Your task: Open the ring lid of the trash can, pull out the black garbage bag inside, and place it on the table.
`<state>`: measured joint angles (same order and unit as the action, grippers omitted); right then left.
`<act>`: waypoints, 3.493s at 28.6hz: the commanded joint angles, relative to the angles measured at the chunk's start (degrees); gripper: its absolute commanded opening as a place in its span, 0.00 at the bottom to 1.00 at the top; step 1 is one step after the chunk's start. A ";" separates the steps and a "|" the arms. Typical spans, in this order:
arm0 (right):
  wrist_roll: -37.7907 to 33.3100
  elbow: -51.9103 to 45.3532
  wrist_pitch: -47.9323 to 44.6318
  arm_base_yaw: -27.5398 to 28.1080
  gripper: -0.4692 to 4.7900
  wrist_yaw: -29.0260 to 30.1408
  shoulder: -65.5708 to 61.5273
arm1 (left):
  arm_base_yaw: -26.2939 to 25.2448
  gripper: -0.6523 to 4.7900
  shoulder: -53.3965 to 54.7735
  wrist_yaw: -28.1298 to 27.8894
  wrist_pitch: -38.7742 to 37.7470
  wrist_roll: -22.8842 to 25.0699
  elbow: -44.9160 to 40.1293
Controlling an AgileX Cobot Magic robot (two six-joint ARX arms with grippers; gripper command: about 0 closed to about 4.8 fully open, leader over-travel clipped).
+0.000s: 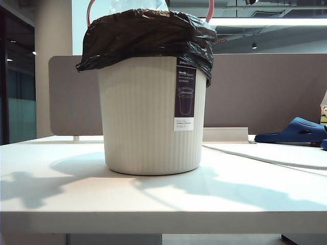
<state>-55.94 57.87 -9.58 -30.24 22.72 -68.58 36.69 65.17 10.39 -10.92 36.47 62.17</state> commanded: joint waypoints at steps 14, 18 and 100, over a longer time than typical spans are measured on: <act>-0.17 0.37 -1.38 -0.02 0.42 3.39 0.13 | 0.07 0.11 2.38 -3.87 8.52 1.33 0.31; -0.15 0.37 -1.40 -0.02 0.42 4.61 0.13 | 0.04 0.11 2.38 -5.35 11.61 2.75 0.33; 44.06 0.35 15.26 -0.20 0.41 13.25 -0.02 | -25.79 0.11 12.72 1.03 19.85 -7.61 20.28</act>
<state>-12.34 57.87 6.37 -30.33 35.75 -68.84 10.87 78.06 11.44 8.29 31.92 81.67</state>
